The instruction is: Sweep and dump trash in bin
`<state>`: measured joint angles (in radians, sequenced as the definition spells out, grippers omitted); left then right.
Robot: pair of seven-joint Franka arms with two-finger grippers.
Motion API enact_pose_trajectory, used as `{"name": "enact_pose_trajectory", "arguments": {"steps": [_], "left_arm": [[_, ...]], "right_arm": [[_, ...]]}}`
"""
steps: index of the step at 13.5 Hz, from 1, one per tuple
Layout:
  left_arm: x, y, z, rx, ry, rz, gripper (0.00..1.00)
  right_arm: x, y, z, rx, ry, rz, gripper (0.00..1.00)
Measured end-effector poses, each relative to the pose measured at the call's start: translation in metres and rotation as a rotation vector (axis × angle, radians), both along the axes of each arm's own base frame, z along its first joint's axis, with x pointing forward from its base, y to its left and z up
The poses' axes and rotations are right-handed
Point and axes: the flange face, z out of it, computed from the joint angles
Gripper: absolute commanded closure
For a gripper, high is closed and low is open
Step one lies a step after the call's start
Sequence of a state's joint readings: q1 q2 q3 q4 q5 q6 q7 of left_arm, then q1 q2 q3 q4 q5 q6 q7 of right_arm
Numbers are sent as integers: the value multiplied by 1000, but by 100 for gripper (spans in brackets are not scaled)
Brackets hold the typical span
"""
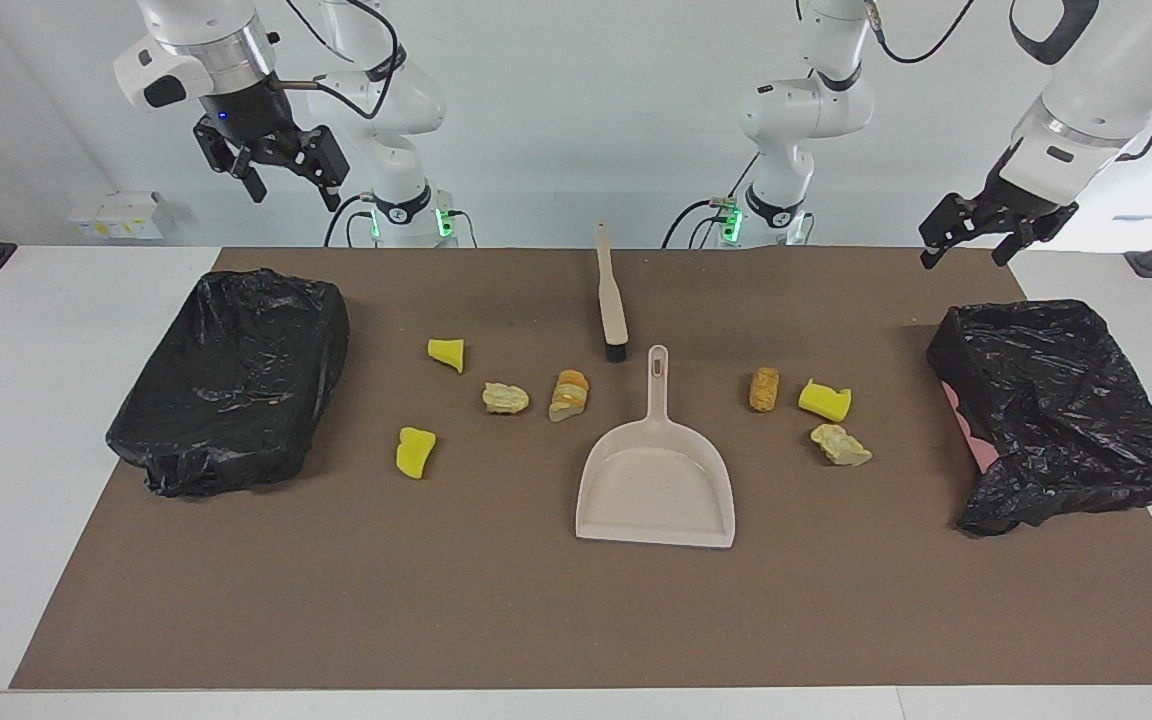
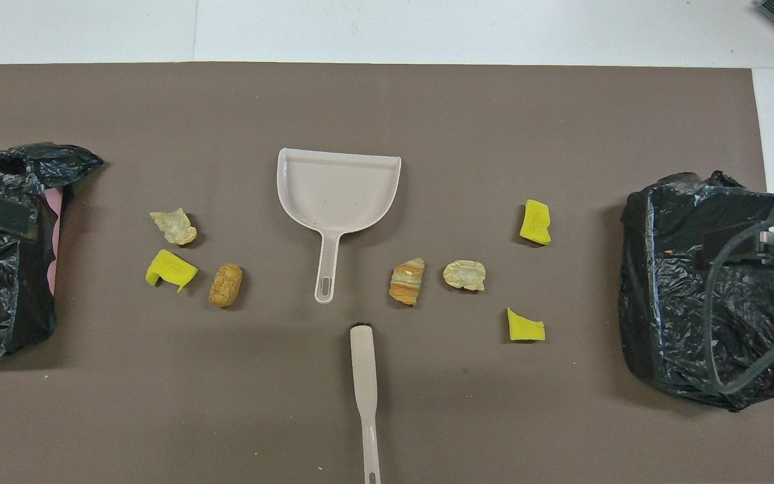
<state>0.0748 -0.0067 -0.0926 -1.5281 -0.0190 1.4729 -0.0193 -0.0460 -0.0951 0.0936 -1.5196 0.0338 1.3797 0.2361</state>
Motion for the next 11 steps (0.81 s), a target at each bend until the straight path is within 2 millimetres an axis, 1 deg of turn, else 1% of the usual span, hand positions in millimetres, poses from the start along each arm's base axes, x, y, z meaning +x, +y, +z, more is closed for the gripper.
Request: {"name": "enact_pose_trajectory", "arguments": {"steps": [5,11], "left_arm": [[1,0,-2,-2,4,-24,0],[-1,-6,-3,-2,23,-39,0]], "right_arm": [[0,-1,1,-1,-2,9,0],[2,0,2,1,-16,24,0]]}}
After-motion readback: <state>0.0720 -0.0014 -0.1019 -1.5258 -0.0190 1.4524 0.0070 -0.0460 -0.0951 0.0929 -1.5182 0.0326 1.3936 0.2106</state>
